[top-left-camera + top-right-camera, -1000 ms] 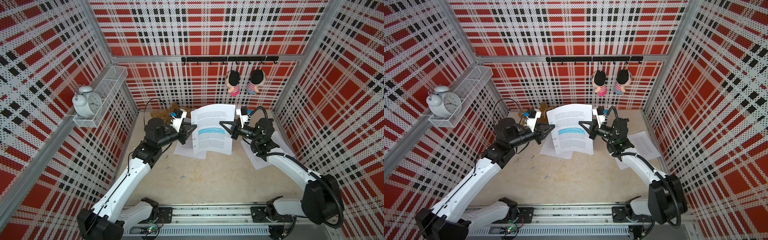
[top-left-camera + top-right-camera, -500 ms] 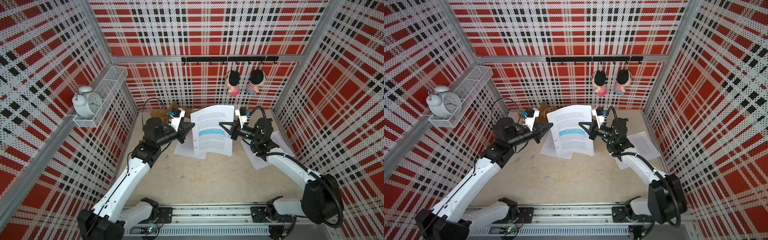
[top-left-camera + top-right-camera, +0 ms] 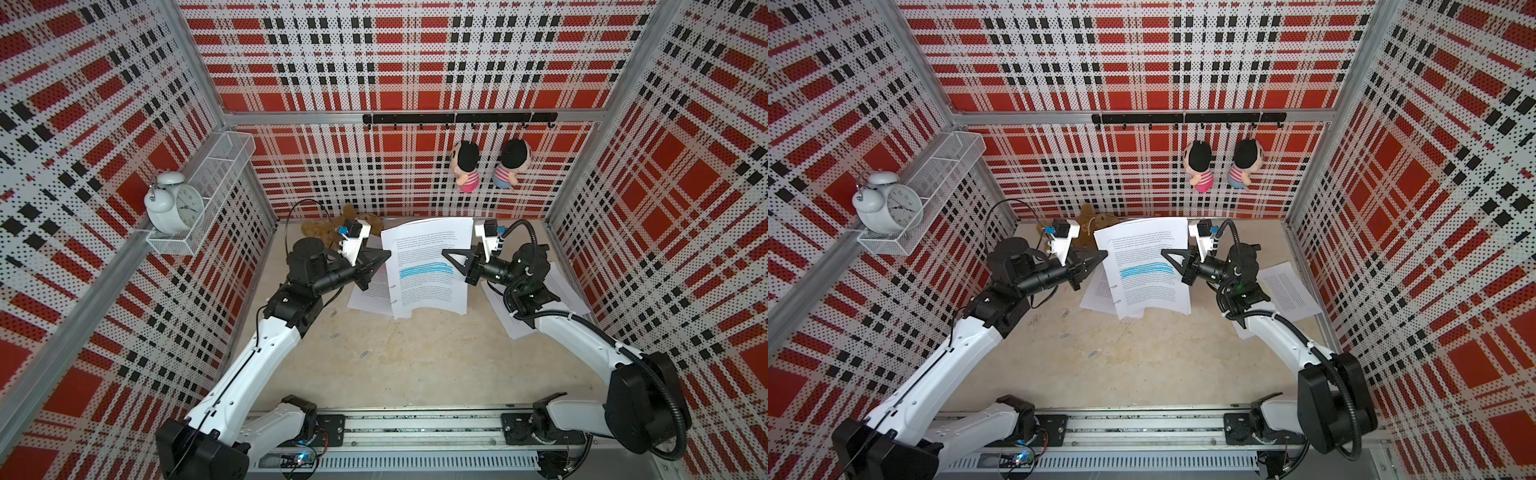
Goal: Unclip the paperclips from the documents
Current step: Remove the paper clip from the document.
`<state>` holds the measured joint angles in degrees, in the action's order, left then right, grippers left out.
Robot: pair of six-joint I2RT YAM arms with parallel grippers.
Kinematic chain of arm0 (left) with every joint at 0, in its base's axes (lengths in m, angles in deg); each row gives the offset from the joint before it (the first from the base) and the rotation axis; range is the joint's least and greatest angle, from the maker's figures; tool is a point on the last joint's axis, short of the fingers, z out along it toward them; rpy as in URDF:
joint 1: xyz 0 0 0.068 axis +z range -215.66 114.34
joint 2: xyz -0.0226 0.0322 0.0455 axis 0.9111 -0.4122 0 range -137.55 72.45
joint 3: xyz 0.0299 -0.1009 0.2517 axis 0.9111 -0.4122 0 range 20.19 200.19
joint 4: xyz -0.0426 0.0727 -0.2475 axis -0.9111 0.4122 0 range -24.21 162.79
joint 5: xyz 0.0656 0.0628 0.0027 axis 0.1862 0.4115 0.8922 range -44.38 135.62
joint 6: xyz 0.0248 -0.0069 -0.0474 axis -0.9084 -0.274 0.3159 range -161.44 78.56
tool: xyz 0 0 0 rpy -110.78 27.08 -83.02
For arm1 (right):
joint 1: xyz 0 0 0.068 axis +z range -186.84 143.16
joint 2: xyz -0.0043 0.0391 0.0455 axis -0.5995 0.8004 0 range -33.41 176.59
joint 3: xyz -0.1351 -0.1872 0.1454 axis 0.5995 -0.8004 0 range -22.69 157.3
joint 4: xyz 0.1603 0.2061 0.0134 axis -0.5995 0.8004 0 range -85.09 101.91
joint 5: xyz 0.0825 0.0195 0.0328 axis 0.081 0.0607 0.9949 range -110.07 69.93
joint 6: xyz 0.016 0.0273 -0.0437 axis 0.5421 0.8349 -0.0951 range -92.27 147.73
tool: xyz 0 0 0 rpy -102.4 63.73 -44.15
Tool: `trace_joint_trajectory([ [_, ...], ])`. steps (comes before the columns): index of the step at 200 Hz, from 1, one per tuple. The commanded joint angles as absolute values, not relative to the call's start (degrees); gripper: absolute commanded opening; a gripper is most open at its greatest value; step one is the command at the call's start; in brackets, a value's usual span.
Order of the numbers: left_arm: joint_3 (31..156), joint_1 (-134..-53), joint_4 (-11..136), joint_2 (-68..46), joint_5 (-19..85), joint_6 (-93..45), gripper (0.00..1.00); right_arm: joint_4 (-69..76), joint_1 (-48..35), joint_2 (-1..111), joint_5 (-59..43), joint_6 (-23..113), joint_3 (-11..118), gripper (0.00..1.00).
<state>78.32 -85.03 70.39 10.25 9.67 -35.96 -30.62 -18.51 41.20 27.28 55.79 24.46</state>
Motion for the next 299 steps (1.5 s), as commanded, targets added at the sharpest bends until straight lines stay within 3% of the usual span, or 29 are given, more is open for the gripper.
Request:
trace_joint_trajectory([
  [1,77.6,-83.4,69.5,12.5,11.4,-35.5,0.00,-35.0,-22.7,38.5,23.5,57.9,23.5,0.00],
  [165,77.5,-82.3,68.0,11.7,7.6,-32.6,0.00,-37.0,-29.0,35.9,24.7,59.0,19.7,0.00],
  [299,77.4,-84.5,72.9,14.6,1.5,-31.0,0.00,-42.5,-34.4,45.0,32.2,61.0,22.7,0.00],
])
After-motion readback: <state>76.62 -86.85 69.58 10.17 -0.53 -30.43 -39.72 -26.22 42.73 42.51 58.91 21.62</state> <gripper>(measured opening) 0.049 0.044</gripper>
